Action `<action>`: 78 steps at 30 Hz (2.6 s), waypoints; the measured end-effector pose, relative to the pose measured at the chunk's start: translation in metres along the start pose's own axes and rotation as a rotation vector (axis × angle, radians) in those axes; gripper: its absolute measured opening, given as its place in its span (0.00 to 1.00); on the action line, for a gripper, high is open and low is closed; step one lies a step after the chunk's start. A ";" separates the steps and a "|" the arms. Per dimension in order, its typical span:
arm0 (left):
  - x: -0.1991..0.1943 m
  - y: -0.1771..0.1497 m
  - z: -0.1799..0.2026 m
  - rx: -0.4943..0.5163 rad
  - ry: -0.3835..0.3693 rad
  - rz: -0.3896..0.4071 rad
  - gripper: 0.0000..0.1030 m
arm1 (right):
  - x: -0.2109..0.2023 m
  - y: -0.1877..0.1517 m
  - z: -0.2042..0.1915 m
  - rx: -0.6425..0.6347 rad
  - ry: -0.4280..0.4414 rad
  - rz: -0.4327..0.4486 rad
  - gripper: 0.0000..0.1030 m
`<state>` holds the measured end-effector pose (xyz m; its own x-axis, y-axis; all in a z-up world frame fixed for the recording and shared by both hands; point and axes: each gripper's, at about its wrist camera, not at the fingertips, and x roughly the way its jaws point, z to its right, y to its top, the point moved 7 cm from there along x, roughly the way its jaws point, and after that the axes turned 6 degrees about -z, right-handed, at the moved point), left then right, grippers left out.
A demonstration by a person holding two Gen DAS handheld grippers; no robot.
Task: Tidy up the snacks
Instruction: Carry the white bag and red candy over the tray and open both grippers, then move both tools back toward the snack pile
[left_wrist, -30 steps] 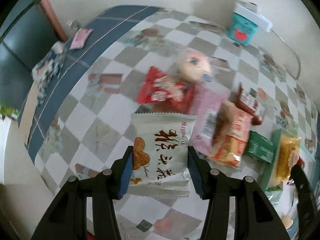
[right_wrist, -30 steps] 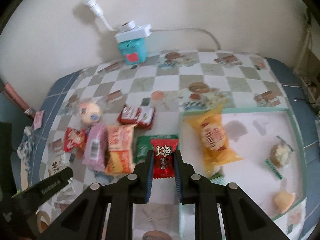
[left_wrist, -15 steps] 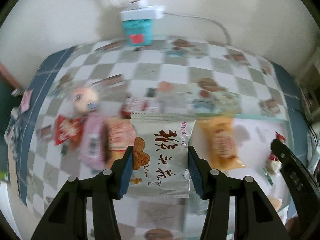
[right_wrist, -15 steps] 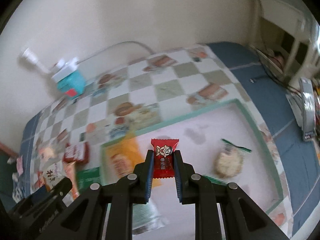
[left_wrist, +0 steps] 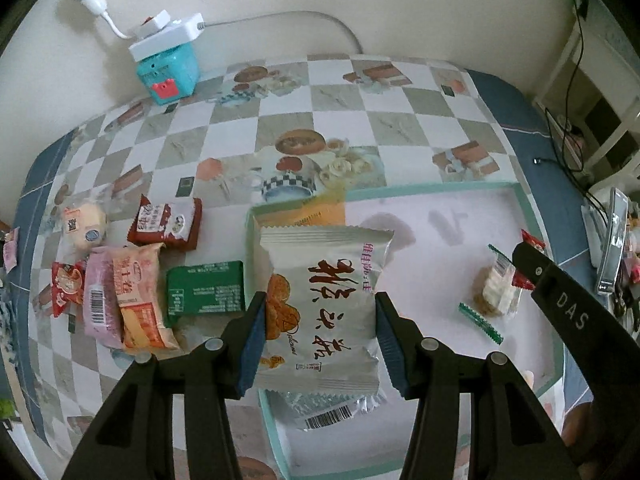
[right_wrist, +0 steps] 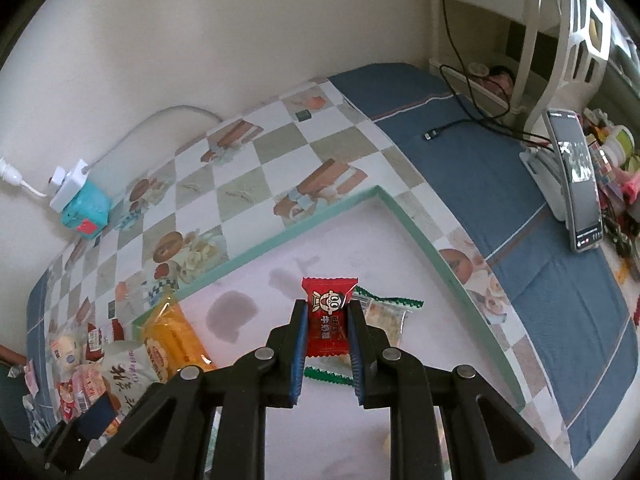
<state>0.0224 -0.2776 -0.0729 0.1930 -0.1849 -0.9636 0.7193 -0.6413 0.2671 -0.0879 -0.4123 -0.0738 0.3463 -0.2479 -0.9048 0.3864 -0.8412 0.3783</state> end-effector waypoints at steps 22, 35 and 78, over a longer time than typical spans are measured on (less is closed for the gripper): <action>-0.004 -0.015 -0.144 -0.345 0.132 -0.003 0.94 | -0.017 -0.025 -0.062 -0.204 -0.044 0.001 1.00; -0.033 -0.054 -0.277 -0.674 0.227 0.038 0.94 | -0.033 -0.072 -0.155 -0.384 0.123 -0.002 1.00; 0.022 -0.063 -0.368 -0.793 0.088 -0.068 0.94 | 0.033 -0.116 -0.271 -0.475 0.051 -0.144 1.00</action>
<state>0.2273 0.0327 -0.1140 0.1595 -0.0835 -0.9837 0.9851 0.0778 0.1532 0.1103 -0.1930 -0.0946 0.2975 -0.1115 -0.9482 0.7762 -0.5501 0.3082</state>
